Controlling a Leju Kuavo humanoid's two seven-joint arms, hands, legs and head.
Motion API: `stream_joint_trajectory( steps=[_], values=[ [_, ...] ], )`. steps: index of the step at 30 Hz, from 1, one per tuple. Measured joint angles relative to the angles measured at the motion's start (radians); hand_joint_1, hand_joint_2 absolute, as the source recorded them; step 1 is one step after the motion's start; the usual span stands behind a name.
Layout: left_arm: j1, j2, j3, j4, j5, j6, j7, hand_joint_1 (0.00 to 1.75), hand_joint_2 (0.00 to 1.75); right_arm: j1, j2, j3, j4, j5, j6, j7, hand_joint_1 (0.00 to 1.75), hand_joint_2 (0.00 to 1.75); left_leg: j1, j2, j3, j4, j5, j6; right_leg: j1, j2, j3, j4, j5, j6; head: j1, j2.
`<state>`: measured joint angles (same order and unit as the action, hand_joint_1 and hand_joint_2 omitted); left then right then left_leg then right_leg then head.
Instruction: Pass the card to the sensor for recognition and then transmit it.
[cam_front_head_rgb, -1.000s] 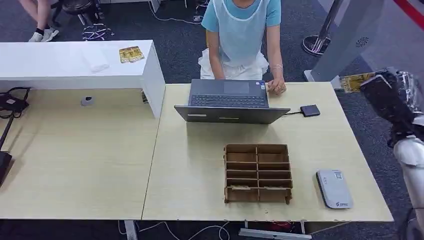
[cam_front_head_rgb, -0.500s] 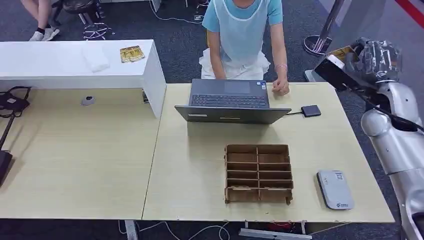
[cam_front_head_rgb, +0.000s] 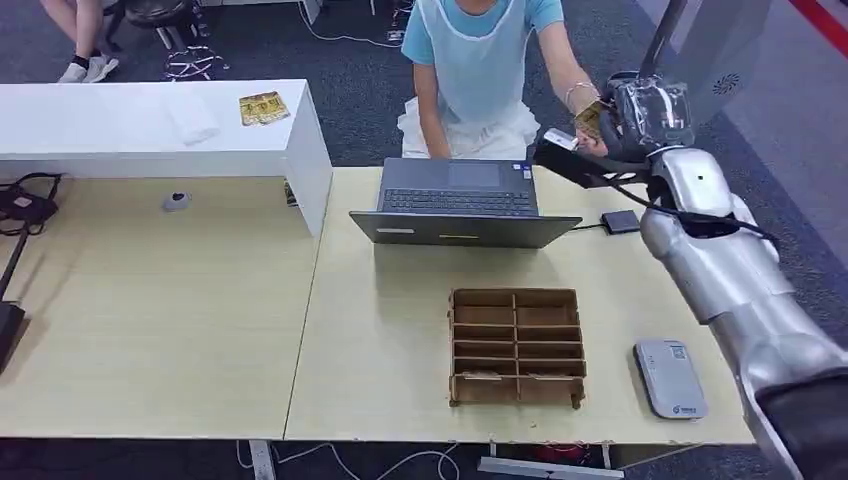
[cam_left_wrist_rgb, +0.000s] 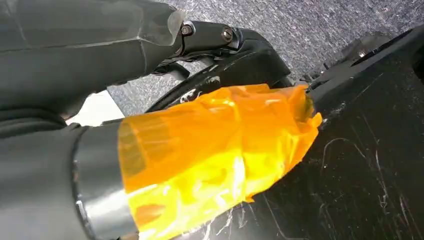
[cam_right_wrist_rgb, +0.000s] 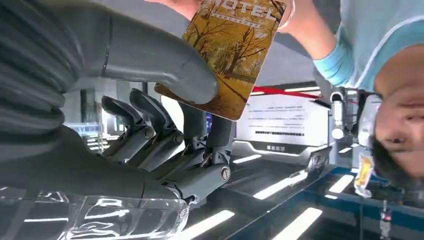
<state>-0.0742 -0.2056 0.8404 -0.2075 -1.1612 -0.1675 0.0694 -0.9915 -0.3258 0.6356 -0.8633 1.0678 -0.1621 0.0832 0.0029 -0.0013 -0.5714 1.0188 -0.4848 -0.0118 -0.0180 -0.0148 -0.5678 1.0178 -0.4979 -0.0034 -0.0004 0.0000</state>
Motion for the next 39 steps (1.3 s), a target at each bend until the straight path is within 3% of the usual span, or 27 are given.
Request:
stream_joint_trajectory(
  steps=[5,6,7,8,9,10,21,26,30,35,39],
  values=[
    [0.0,0.0,0.0,0.0,-0.004,-0.001,0.0,0.0,0.0,-0.017,0.018,0.042,0.037,0.038,-0.003,0.0,1.75,1.75,0.0,0.0,0.0,0.0,0.0,0.0,0.0,0.0,0.0,-0.001,0.0,0.0,0.0,0.0],
    [0.0,0.0,0.0,0.0,-0.006,-0.001,0.0,0.0,0.0,-0.02,0.021,0.051,0.044,0.046,-0.003,0.0,1.59,1.75,0.0,0.0,0.0,0.0,0.0,0.0,0.0,0.0,0.0,-0.001,0.0,0.0,0.0,0.0],
    [0.0,0.001,0.0,0.0,-0.006,-0.002,0.0,0.0,0.0,-0.021,0.023,0.057,0.049,0.051,-0.003,0.0,0.73,1.75,0.0,0.0,0.0,0.0,0.0,0.0,0.0,0.0,0.0,-0.001,0.0,0.0,0.0,0.0],
    [0.0,0.001,0.0,0.0,-0.007,-0.002,-0.001,0.0,0.0,-0.022,0.026,0.063,0.053,0.053,-0.004,0.0,0.33,1.75,0.0,0.0,0.0,0.0,0.0,0.0,0.0,0.0,0.0,-0.001,0.0,0.0,0.0,0.0],
    [0.0,0.001,0.0,0.0,-0.007,-0.002,-0.001,0.0,0.0,-0.023,0.028,0.068,0.058,0.054,-0.005,0.001,0.07,1.75,0.0,0.0,0.0,0.0,0.0,0.0,0.0,0.0,0.0,-0.001,0.0,0.0,0.0,0.0],
    [0.0,0.001,0.0,0.0,-0.007,-0.002,-0.001,0.0,0.0,-0.023,0.03,0.072,0.062,0.054,-0.005,0.001,0.0,1.75,0.0,0.0,0.0,0.0,0.0,0.0,0.0,0.0,0.0,-0.001,0.0,0.0,0.0,0.0],
    [0.001,0.003,0.0,0.0,-0.007,-0.003,-0.003,0.0,0.0,-0.024,0.032,0.099,0.09,0.089,-0.03,0.029,0.0,1.75,0.0,0.0,0.0,0.0,0.0,0.0,0.0,0.0,0.0,-0.001,0.0,0.0,0.0,0.0],
    [0.001,0.003,0.0,0.0,-0.007,-0.003,-0.003,0.0,0.0,-0.02,0.011,0.088,0.089,0.079,-0.137,0.068,0.0,1.75,0.0,0.0,0.0,0.001,0.0,0.0,0.0,0.0,0.0,-0.001,0.0,0.0,0.0,0.0],
    [0.001,0.003,0.0,0.0,-0.003,-0.003,-0.003,0.0,0.0,0.02,-0.011,0.019,0.043,-0.008,-0.25,0.06,0.0,1.75,0.0,0.0,0.0,0.001,0.0,0.0,0.0,0.001,0.0,-0.001,0.0,0.0,0.0,0.0],
    [0.002,0.003,0.0,0.0,0.016,-0.002,-0.01,0.0,0.0,0.122,-0.018,-0.112,-0.083,-0.305,-0.288,-0.057,0.0,1.75,0.0,0.0,-0.001,0.001,-0.001,0.001,0.0,0.0,0.0,-0.001,0.0,0.0,0.0,0.0],
    [0.003,0.002,0.007,0.0,0.037,-0.001,-0.009,0.0,0.0,0.21,0.009,-0.244,-0.225,-0.598,-0.221,-0.148,0.0,1.75,0.0,-0.001,-0.001,0.001,-0.001,0.0,0.0,-0.001,-0.001,-0.001,0.0,0.0,0.0,0.0]
  ],
)
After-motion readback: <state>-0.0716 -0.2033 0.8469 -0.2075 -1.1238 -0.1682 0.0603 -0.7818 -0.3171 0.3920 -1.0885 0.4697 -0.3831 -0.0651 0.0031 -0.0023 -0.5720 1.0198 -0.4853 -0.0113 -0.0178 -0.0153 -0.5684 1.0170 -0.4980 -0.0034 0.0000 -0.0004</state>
